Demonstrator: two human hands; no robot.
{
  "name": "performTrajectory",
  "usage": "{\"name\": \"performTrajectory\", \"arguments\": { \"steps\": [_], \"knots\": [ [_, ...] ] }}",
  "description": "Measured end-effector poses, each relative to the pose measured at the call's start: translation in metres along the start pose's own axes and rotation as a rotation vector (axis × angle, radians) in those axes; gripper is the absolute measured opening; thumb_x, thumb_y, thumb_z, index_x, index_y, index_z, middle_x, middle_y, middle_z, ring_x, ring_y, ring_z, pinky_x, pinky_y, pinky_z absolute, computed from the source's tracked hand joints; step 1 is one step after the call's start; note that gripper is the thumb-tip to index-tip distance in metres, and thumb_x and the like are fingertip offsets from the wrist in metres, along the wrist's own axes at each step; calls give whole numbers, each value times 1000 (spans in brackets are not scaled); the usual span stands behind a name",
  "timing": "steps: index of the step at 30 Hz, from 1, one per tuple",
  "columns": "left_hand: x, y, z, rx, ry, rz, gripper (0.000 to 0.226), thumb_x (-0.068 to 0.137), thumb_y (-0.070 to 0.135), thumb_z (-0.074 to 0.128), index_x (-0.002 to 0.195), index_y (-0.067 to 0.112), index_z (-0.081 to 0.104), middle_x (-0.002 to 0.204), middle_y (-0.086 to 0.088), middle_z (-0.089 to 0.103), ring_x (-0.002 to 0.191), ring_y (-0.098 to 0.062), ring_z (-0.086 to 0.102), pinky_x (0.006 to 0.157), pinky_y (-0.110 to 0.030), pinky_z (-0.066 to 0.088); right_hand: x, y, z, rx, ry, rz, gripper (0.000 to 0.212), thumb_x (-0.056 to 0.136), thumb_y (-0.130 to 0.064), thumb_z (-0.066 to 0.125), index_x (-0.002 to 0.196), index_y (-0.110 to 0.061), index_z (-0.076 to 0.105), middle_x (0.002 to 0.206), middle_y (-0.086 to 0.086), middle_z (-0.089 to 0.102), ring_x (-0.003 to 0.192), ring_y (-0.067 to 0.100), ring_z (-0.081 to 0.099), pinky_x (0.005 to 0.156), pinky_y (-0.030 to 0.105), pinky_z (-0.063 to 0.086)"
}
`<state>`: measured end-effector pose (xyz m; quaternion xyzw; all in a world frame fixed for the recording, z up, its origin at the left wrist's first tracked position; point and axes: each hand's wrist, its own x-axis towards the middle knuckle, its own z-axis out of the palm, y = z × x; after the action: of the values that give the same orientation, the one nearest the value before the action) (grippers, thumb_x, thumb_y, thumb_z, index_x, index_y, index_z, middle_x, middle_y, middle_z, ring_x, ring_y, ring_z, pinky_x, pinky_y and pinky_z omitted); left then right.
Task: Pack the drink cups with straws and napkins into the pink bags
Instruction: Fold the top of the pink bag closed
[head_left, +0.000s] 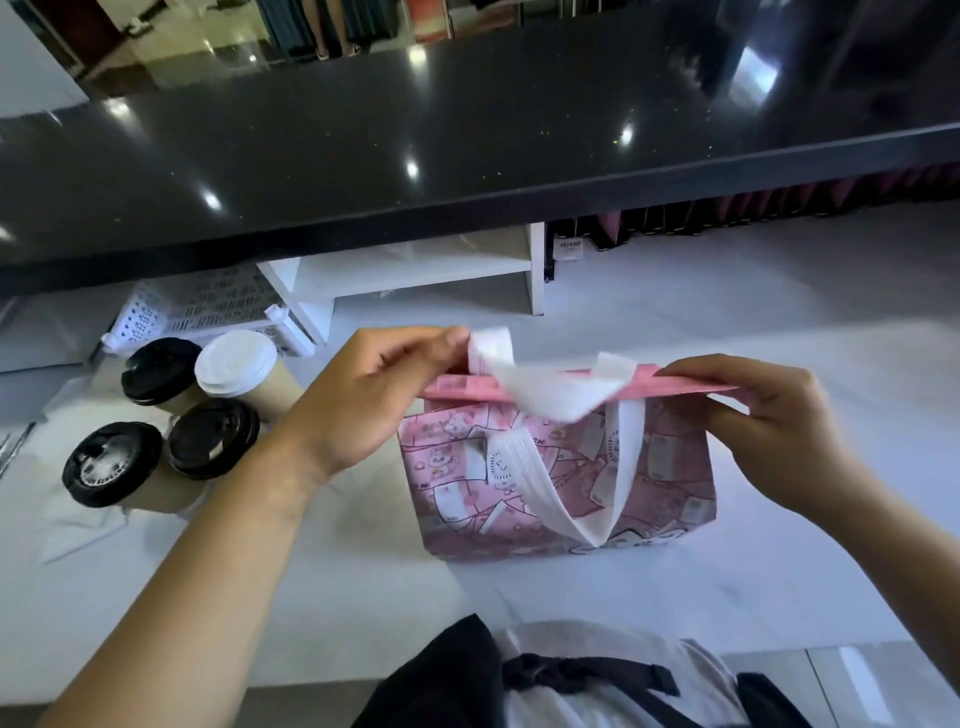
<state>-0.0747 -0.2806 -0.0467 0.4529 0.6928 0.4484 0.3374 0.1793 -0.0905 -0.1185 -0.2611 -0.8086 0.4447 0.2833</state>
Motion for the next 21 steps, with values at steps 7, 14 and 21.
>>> {"name": "performTrajectory", "arguments": {
  "steps": [7, 14, 21],
  "knots": [
    [-21, -33, 3, 21, -18, 115, 55, 72, 20, 88, 122, 33, 68, 120, 11, 71, 114, -9, 66, 100, -26, 51, -6, -2, 5, -5, 50, 23, 73, 80, 11, 56, 92, -59, 68, 98, -29, 72, 99, 1, 67, 85, 15, 52],
    [-25, -54, 16, 122, 214, 232, 39, 87, 14, 68, 114, 41, 62, 102, 12, 73, 90, -8, 69, 81, -25, 53, -4, 2, 12, 5, 98, -41, 58, 89, 17, 54, 116, -34, 62, 96, -22, 67, 94, 8, 67, 90, 23, 52],
    [-22, -63, 22, 430, 246, 441, 42, 82, -24, 57, 107, 10, 61, 108, 2, 64, 103, 0, 62, 90, -12, 46, -1, 5, 12, -57, 74, -144, 36, 84, 4, 46, 100, -26, 57, 95, -19, 60, 93, 14, 61, 90, 34, 52]
  ]
}}
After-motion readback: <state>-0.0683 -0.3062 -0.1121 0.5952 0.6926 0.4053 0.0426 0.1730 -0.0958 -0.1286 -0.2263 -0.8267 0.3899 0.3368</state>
